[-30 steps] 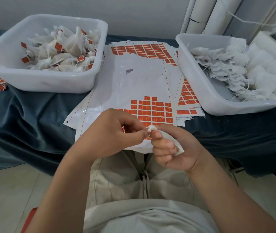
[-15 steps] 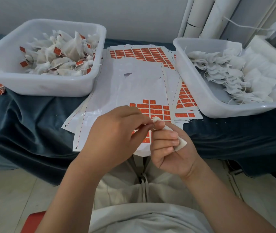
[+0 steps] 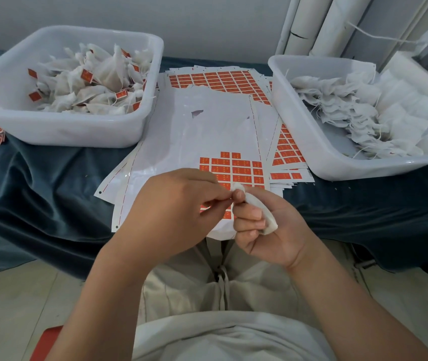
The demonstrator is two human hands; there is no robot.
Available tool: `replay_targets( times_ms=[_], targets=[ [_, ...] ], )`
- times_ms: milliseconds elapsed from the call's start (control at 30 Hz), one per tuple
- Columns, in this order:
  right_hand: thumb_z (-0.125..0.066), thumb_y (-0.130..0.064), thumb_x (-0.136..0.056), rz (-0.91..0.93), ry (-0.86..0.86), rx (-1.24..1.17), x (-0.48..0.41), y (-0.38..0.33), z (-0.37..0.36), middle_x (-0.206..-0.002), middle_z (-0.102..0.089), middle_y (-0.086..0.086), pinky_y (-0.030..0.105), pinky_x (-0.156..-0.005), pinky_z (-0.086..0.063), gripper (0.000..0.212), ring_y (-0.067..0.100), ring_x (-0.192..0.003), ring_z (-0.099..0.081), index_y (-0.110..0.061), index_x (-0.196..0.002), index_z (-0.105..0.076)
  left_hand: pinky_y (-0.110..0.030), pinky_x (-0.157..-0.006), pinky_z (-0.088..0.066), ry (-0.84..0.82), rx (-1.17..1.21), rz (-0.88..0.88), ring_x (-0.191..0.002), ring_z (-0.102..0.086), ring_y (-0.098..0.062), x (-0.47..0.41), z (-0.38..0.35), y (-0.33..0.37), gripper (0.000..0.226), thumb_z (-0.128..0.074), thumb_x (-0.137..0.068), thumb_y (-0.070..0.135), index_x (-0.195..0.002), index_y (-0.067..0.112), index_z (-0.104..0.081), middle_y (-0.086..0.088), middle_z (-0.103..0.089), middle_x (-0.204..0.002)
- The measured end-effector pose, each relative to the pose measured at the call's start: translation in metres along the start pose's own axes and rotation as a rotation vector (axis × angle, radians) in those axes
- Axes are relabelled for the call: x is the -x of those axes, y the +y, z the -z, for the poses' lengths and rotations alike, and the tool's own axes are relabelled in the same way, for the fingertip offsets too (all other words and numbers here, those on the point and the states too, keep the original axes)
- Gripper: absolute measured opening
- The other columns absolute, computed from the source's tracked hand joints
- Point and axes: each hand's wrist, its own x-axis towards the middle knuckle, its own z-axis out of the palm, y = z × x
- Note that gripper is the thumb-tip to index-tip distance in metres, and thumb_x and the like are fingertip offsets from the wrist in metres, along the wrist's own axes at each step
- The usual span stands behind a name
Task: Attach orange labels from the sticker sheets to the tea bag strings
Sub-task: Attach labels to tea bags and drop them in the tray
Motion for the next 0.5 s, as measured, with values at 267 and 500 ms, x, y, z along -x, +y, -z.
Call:
replay_targets(
  times_ms=[267, 500],
  targets=[
    [-0.06, -0.031, -0.1, 0.054, 0.064, 0.13, -0.001, 0.0, -0.003, -0.062, -0.065, -0.002, 0.021, -0.056, -0.055, 0.024, 0.006, -0.05, -0.061, -0.014, -0.09, -0.073, -0.034, -0.049, -0.044, 0.081, -0.043, 0.081, -0.059, -0.052, -0.013, -0.001, -0.001, 0.004, 0.018, -0.074, -0.088, 0.024, -0.071, 0.022, -0.078, 0.007, -0.059, -0.061],
    [-0.054, -0.031, -0.105, 0.351, 0.343, 0.566, -0.003, 0.003, -0.012, -0.066, -0.063, 0.005, 0.026, -0.056, -0.052, 0.038, 0.012, -0.055, -0.059, -0.018, -0.079, -0.078, -0.031, -0.052, -0.05, 0.013, 0.192, 0.375, -0.058, -0.06, -0.014, 0.001, 0.003, 0.002, 0.02, -0.068, -0.08, 0.042, -0.066, 0.03, -0.075, 0.007, -0.065, -0.06]
  ],
)
